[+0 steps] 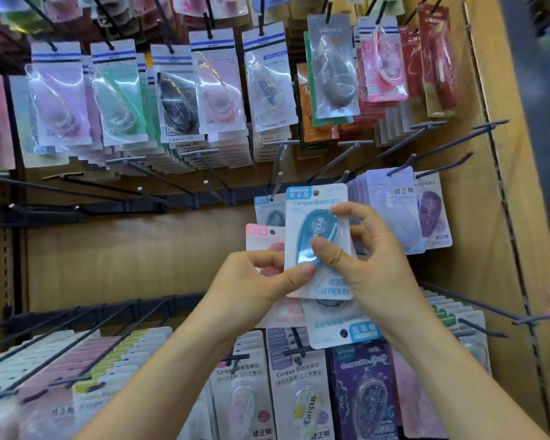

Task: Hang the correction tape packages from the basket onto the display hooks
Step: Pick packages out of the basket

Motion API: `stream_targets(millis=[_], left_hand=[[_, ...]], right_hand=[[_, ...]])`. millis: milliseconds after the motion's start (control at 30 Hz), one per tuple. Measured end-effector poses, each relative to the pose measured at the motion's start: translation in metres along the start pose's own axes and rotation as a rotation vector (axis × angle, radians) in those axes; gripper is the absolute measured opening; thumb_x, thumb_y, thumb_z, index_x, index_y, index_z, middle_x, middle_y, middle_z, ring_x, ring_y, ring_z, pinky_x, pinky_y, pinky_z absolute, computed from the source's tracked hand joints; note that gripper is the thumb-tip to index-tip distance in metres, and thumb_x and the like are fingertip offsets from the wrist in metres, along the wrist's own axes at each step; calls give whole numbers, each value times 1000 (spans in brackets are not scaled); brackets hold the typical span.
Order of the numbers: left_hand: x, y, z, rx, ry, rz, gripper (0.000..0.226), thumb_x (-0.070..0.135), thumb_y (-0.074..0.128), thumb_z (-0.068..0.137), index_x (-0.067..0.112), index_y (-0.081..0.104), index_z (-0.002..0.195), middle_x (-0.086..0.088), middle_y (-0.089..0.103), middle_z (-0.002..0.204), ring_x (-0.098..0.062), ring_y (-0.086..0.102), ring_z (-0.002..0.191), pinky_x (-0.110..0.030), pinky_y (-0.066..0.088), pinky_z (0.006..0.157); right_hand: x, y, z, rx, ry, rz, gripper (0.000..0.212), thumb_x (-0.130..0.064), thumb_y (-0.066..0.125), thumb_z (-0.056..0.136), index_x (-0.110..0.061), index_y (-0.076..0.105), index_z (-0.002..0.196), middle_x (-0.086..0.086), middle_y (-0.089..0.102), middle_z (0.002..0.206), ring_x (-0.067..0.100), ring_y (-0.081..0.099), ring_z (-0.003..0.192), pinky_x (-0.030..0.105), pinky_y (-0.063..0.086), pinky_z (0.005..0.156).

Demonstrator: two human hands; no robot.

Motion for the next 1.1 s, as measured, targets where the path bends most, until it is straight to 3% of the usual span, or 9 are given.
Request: stream_targets(millis=[67, 200, 333, 467, 567, 700, 867, 967, 1100], left_hand=[[2, -5, -1, 53, 16, -56, 22, 36, 78, 75, 14, 77, 74, 7, 76, 88, 1, 61, 105, -18, 47, 79], [5, -11, -5, 97, 29, -89, 17, 29, 75, 81, 12, 77, 82, 2, 77, 79, -5, 71, 71, -13, 51, 57], [0, -18, -3, 118, 79, -35, 17, 35, 77, 78, 18, 79, 82, 20, 75, 84, 3, 66, 101, -15, 55, 73], [0, -20, -3, 116, 84, -57, 14, 27, 76, 81, 13, 78, 81, 10, 76, 79, 6, 69, 77, -8, 49, 58], [0, -28, 4, 120, 64, 14, 24, 39, 74, 81, 16, 79, 80, 29, 70, 74, 24, 59, 80, 0, 43, 57], [12, -44, 19, 234, 46, 17, 35, 51, 60, 90, 23, 80, 84, 13, 75, 89, -3, 65, 89, -24, 44, 68], [28, -47, 50, 246, -29, -79, 30, 52, 65, 88, 24, 75, 93, 8, 77, 91, -13, 71, 93, -39, 54, 91], [20, -43, 58, 198, -71, -192, 33, 47, 68, 88, 18, 74, 102, 2, 78, 95, -18, 74, 93, -41, 58, 89], [19, -37, 58, 216, -46, -190, 24, 39, 68, 90, 17, 75, 95, 0, 78, 93, -19, 74, 89, -37, 59, 80]], right_hand=[[3, 7, 1, -120, 64, 86, 50, -26, 75, 74, -45, 56, 116, -3, 71, 116, 16, 71, 102, 34, 60, 80], [8, 15, 0, -173, 89, 99, 59, -7, 69, 88, -46, 50, 128, -3, 69, 124, 15, 69, 109, 40, 58, 89], [11, 20, -1, -147, 64, 82, 70, -5, 67, 90, -53, 43, 134, -2, 66, 128, 17, 69, 109, 43, 59, 86], [10, 22, 0, -130, 68, 92, 73, -6, 68, 88, -57, 38, 131, -4, 73, 115, 18, 72, 102, 41, 59, 81], [5, 25, 4, -118, 85, 51, 51, -7, 67, 90, -39, 55, 127, -3, 72, 118, 15, 71, 104, 31, 60, 81], [-2, 22, 10, -88, 153, 9, 15, -15, 66, 92, -24, 70, 104, -3, 77, 100, 15, 73, 94, 29, 60, 77], [-9, 21, 13, -127, 205, -65, 8, -21, 66, 93, -23, 71, 99, -2, 77, 97, 16, 73, 91, 36, 60, 81], [-10, 20, 9, -131, 229, -87, 9, -23, 63, 95, -23, 72, 97, -4, 77, 93, 14, 74, 87, 34, 60, 79], [-7, 20, 5, -120, 293, -95, 18, -30, 57, 98, -20, 73, 97, -4, 77, 87, 12, 74, 81, 28, 59, 70]])
Point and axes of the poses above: each hand's wrist, its own z-axis towards the middle knuckle, its own y-axis out of the palm, x = y × z, the point moved 3 cm from there along z, towards the middle knuckle
